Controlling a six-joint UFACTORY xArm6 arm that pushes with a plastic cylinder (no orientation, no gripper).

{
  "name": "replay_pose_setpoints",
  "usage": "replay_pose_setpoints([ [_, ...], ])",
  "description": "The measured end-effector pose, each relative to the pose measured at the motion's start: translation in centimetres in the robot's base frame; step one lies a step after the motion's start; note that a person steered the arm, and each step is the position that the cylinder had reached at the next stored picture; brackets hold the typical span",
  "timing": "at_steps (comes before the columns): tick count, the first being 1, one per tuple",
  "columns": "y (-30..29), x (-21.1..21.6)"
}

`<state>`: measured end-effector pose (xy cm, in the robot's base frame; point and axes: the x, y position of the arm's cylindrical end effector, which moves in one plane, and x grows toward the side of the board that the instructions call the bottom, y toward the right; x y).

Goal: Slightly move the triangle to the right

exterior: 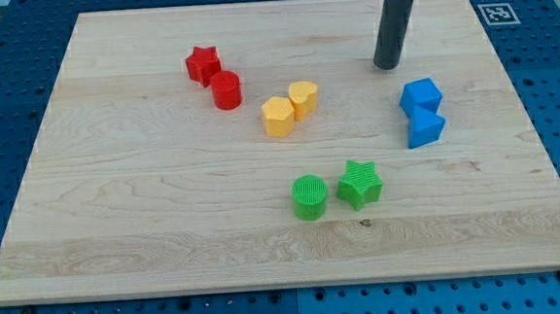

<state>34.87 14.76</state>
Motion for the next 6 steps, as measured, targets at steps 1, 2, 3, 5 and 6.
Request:
replay_pose_setpoints([
  [1,-1.5,0.9],
  [2,-1.4,2.3],
  [3,-1.4,4.6],
  [5,-1.4,9.6],
  [6,-1.3,9.9],
])
